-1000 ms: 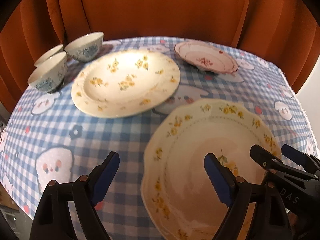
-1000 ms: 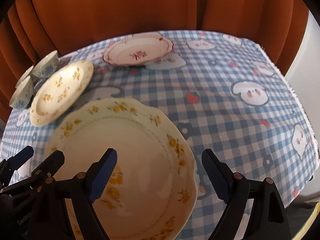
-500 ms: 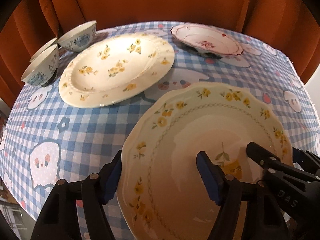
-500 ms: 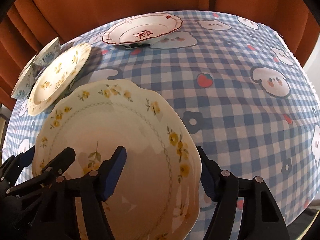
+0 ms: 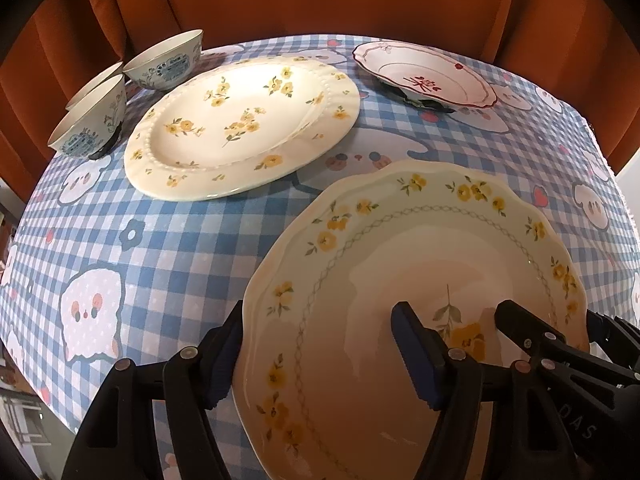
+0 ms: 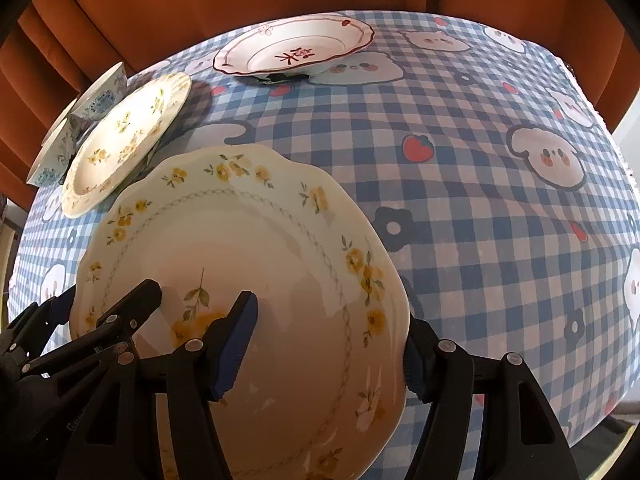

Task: Organize plates and bowls
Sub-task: 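Lift the deep plate with the right tool and carry it toward the flat yellow-flower plate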

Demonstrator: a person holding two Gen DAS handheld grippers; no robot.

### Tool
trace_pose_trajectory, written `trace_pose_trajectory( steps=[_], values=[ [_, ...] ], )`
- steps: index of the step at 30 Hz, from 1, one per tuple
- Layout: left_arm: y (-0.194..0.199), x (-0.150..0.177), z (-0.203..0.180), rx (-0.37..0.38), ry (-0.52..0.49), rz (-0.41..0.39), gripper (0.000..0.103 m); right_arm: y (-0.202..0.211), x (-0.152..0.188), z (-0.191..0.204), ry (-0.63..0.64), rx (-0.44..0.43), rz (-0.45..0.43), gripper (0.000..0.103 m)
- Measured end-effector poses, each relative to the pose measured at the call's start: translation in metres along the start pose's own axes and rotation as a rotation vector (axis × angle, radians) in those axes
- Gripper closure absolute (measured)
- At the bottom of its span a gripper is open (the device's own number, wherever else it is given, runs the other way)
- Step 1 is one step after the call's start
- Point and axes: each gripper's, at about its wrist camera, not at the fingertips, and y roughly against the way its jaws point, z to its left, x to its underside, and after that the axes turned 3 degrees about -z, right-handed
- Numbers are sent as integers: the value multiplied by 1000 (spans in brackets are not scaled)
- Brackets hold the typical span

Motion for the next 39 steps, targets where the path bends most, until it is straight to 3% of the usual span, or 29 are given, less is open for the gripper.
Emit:
trace_pose_trajectory(
  steps=[6, 17, 39],
  values=[
    [10, 4, 12, 10, 15, -6, 32, 4, 3, 7, -8, -7, 15, 34],
    [27, 4, 56, 32, 8, -58, 32, 25, 7, 50, -1, 14, -40, 35],
    [43, -2, 209, 20, -3, -94, 32, 29, 12, 205, -1, 19, -87, 36]
  ],
)
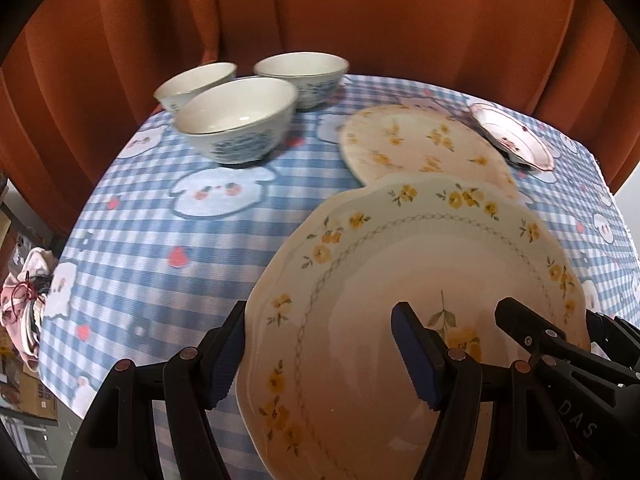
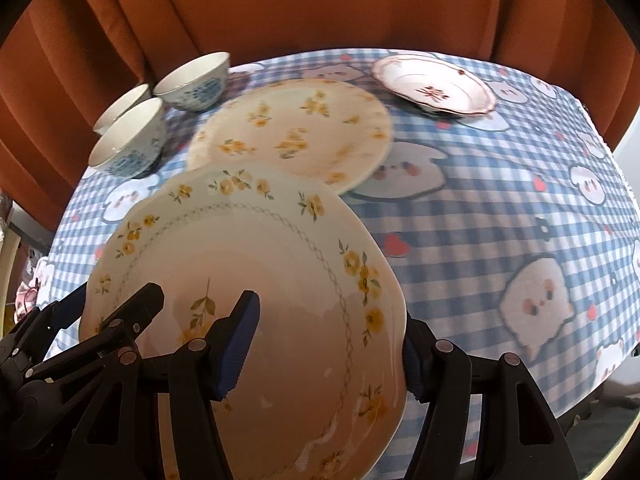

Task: Organize plates and bowls
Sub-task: 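Lift the deep plate with the right tool and carry it toward the flat yellow-flower plate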

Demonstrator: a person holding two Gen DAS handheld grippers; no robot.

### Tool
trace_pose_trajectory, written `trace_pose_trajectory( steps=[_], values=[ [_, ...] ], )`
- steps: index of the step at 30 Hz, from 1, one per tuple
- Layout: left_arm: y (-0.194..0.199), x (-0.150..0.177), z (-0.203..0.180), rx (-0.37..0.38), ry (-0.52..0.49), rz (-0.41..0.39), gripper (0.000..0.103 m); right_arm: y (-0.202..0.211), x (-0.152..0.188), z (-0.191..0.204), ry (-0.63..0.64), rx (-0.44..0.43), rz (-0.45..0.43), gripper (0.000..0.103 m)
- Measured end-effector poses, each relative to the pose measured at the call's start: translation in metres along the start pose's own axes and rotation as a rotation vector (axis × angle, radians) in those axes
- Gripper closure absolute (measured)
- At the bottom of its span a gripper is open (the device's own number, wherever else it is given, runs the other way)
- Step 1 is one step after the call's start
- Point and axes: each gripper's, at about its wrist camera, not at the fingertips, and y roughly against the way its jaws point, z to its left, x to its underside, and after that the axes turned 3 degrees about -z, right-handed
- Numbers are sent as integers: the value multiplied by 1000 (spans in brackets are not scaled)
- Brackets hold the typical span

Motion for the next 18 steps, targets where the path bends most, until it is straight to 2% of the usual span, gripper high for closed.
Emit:
trace_pose_trajectory(
  steps=[8, 18],
  values=[
    [-8, -2, 52, -4, -9, 7, 32, -12, 2, 54, -8, -10, -3, 36],
    [-27, -4, 105, -11, -3, 59, 32, -37, 3, 107, -11, -18, 39, 36]
  ],
)
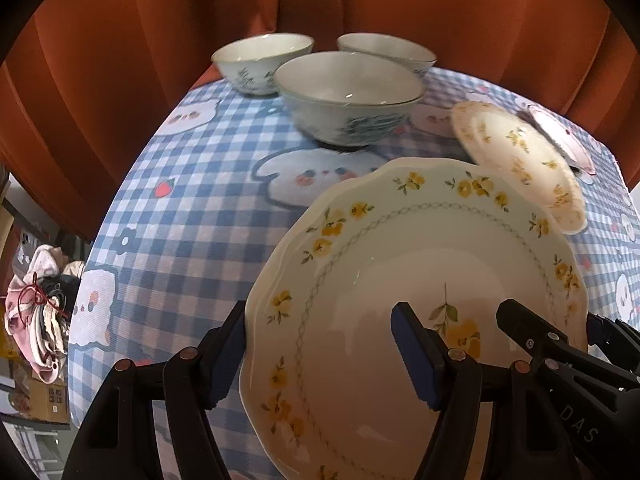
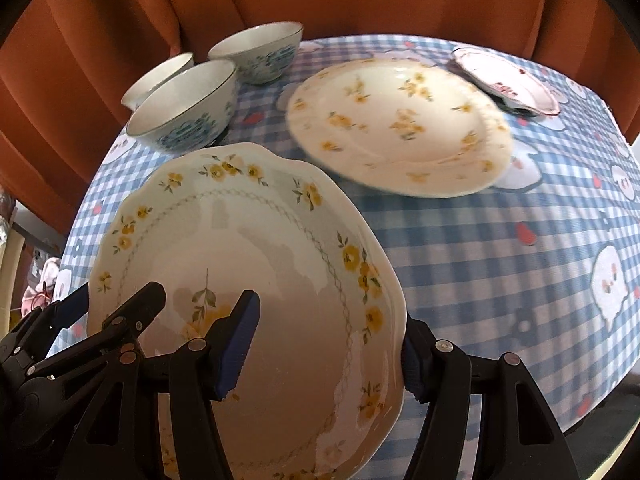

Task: Organize plates and bowls
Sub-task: 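Lift the deep plate with the right tool and carry it toward the flat yellow-flower plate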

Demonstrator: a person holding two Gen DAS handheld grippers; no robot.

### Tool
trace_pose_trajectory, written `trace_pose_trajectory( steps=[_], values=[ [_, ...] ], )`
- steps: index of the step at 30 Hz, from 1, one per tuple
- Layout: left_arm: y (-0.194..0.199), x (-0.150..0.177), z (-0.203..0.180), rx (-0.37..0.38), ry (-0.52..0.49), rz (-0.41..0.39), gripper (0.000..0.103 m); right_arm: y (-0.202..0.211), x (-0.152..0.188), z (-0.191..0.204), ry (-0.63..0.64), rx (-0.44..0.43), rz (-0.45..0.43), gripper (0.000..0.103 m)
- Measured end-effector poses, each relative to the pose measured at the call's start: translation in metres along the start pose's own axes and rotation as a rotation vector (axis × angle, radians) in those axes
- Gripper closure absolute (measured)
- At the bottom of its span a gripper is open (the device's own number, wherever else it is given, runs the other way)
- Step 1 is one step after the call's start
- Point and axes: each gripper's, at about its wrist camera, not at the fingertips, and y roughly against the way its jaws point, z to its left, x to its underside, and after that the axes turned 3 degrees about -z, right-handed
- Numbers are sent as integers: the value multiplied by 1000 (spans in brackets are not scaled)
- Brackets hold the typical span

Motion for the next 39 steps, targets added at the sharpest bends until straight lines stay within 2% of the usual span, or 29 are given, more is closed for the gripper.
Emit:
trace_pose_trajectory(
  steps=[9, 14, 20, 23, 29, 35, 39],
  values=[
    [-9, 0, 22, -11, -17, 15, 33, -22, -1, 31, 5, 24, 52, 36],
    [-13, -2, 23, -33, -56, -6, 34, -30, -1, 35, -12, 36, 65, 37],
    [-13, -4, 27, -11, -40, 8, 33, -33, -2, 36, -25, 46, 67, 37],
    [-8, -6, 34, 38, 2, 10, 28, -32, -2, 38, -14, 58, 72, 37],
    [6, -4, 33, -9, -9, -5, 16, -22, 0, 39, 4, 60, 68, 36],
    [30, -11, 37, -12, -16, -16, 12, -1, -4, 39, 8, 55, 54, 26],
    [42, -17, 36, -9, -4, -38, 9, 15, -11, 41, 21, 50, 28, 25]
  ],
)
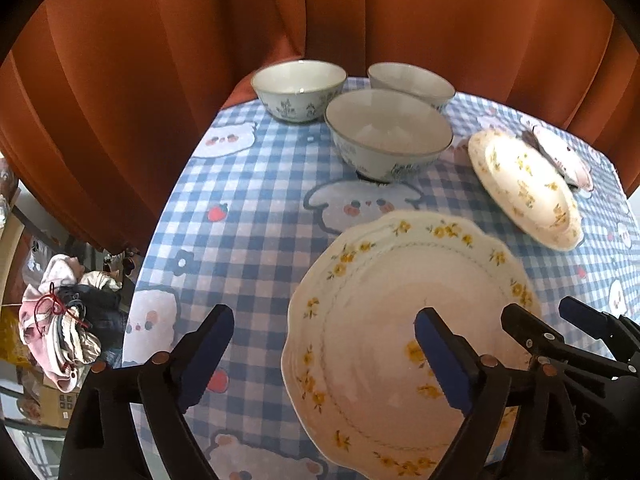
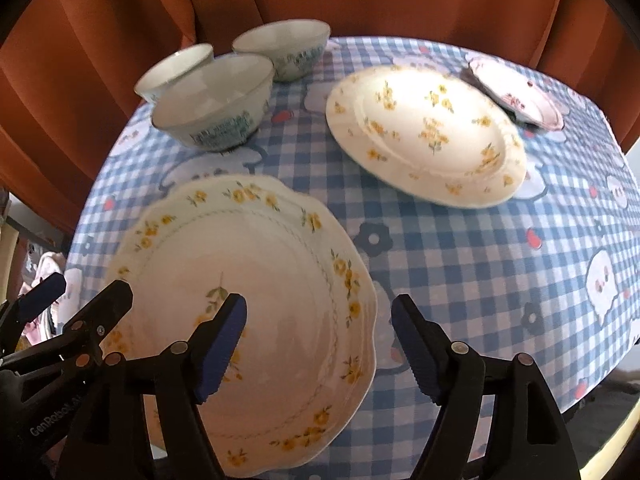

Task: Organize plates and bowls
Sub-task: 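Lift the deep plate with the right tool and carry it toward the flat yellow-flower plate, then lower the held deep plate onto the flat yellow-flower plate with the right tool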

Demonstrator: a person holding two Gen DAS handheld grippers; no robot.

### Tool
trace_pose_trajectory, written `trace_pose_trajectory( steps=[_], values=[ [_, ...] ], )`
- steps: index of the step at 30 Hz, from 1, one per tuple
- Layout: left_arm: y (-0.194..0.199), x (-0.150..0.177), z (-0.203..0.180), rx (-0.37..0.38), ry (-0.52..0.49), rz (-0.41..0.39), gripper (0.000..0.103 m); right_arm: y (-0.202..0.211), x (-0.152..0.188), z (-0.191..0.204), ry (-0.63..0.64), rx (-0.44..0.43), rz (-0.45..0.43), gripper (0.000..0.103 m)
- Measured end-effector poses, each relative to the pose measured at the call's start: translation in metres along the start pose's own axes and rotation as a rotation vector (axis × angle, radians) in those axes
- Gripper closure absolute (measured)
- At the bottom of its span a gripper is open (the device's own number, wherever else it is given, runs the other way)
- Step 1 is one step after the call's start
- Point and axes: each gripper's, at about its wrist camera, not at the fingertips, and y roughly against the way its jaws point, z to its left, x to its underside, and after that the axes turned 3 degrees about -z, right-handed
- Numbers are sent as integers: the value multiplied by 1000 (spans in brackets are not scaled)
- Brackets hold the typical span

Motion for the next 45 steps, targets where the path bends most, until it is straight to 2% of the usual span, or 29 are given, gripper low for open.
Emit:
trace_pose_trajectory(
  steps=[9, 14, 20, 23, 32, 37, 45],
  values=[
    [5, -17, -32, 29, 3, -33, 9, 19, -16, -27, -3, 15, -60, 25],
    [0, -28, -62, 36, -2, -49, 9, 18, -30, -57, -21, 9, -60, 25],
    [-14, -43, -106, 16, -8, -26, 9, 9, -46, -96, -19, 5, -65, 25],
    [-21, -50, -127, -1, -30, -35, 10, 3, -57, -119, -34, 0, -67, 25],
    [-54, -79, -173, -11, 24, -35, 13, -20, -100, -169, -47, -2, -87, 25],
    [-79, -94, -187, -28, 52, -24, 16, -41, -122, -182, -42, -3, -72, 26],
    [-115, -104, -196, -47, 99, 17, 26, -79, -147, -187, -5, -9, -63, 34]
  ],
)
